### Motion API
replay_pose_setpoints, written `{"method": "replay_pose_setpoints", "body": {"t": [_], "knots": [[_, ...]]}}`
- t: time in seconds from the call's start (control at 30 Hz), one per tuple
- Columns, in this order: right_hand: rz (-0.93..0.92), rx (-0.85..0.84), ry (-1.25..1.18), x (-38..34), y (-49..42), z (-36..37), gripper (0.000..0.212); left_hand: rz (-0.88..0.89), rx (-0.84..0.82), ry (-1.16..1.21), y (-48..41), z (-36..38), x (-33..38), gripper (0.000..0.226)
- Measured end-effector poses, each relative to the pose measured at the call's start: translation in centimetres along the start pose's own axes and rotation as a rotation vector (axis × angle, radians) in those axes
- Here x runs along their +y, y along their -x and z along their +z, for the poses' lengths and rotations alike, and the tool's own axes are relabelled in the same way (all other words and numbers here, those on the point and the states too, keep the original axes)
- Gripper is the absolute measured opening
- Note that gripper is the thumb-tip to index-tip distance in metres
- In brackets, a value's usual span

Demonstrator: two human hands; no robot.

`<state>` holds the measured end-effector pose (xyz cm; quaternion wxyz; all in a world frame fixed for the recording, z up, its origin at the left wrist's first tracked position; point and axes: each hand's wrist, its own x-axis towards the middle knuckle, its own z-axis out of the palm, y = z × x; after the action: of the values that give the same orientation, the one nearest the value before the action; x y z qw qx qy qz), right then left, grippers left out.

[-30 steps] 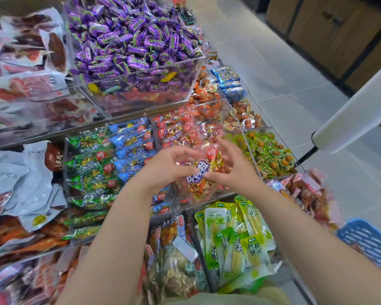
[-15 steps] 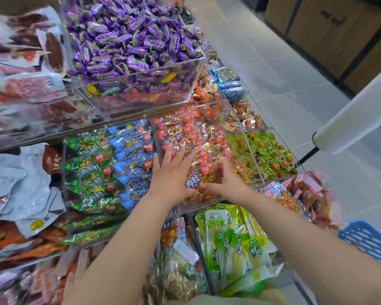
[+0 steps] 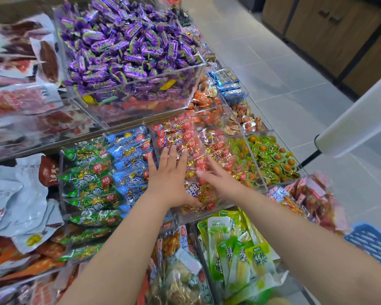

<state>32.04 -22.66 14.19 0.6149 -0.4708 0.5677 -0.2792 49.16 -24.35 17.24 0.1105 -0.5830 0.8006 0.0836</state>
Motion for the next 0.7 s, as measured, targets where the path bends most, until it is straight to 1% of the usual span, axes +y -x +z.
{"method": "replay_pose_setpoints", "body": {"t": [0.07,0.13,0.2,0.33,0.37,0.43,0.5,0.57,0.63,0.67,0.7], "knots": [[-0.008,0.033,-0.086,-0.8,-0.7,0.1,0.097,-0.008,-0.012,-0.031,0.2,0.4,0.0,0.143],[-0.009,0.077,-0.126,-1.3,-1.6,0.8,0.084,-0.009,-0.022,-0.036,0.4,0.7,-0.3,0.142],[-0.002,0.085,-0.143,-1.5,-2.1,1.3,0.075,-0.004,-0.031,-0.025,0.3,0.7,-0.6,0.142],[0.027,0.078,-0.093,-1.7,-1.6,0.3,0.070,0.009,-0.085,-0.017,0.0,-0.2,-0.5,0.143],[0.016,0.107,-0.097,-1.7,-1.2,0.2,0.068,0.013,-0.090,-0.005,0.1,-0.5,-0.4,0.141],[-0.012,0.231,-0.135,-1.8,-0.2,0.0,0.058,0.015,-0.066,0.041,0.4,-1.2,-0.2,0.133],[-0.016,0.391,-0.154,-1.5,1.3,-0.2,0.039,0.013,0.014,0.124,1.3,-1.8,0.3,0.118],[-0.031,0.495,-0.205,-0.8,3.1,-0.6,0.024,0.053,0.179,0.230,2.7,-2.3,1.3,0.093],[-0.063,0.562,-0.239,0.4,5.3,-1.1,0.018,0.159,0.384,0.326,4.3,-2.7,3.2,0.059],[-0.074,0.586,-0.280,1.3,6.5,-1.4,0.017,0.217,0.443,0.372,5.1,-2.6,4.5,0.044],[-0.075,0.607,-0.332,2.3,7.8,-1.7,0.017,0.266,0.458,0.423,5.8,-2.3,6.0,0.033]]}}
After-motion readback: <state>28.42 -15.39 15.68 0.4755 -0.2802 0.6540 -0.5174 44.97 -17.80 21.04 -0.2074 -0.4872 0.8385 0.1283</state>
